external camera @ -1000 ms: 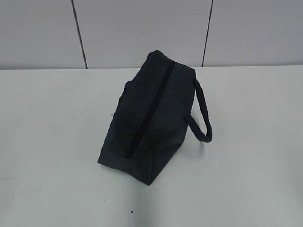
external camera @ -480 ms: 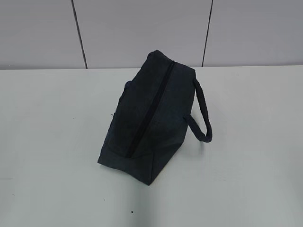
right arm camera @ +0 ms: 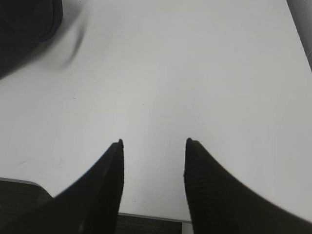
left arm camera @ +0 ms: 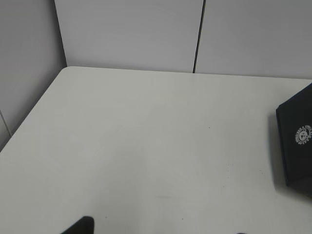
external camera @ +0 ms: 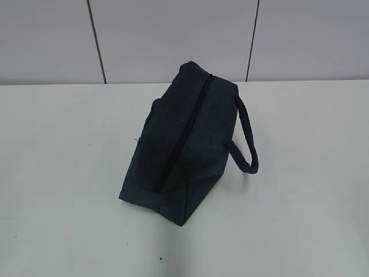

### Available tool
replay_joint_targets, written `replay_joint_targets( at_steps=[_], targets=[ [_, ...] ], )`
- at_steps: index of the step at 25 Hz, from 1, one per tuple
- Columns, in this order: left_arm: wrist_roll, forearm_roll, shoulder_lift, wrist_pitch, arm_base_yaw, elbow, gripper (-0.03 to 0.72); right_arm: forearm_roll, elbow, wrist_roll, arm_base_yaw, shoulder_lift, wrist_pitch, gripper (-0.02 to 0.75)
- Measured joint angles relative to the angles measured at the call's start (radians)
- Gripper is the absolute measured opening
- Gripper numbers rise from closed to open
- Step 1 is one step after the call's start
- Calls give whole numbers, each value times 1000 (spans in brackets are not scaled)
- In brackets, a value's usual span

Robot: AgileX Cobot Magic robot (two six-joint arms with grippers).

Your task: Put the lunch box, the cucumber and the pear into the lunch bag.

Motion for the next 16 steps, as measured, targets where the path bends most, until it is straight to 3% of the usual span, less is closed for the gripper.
replay_joint_targets(
  at_steps=[16],
  targets=[
    [0, 0, 0, 0, 0, 0, 498, 0, 0, 0, 0, 0, 0, 332]
  ],
)
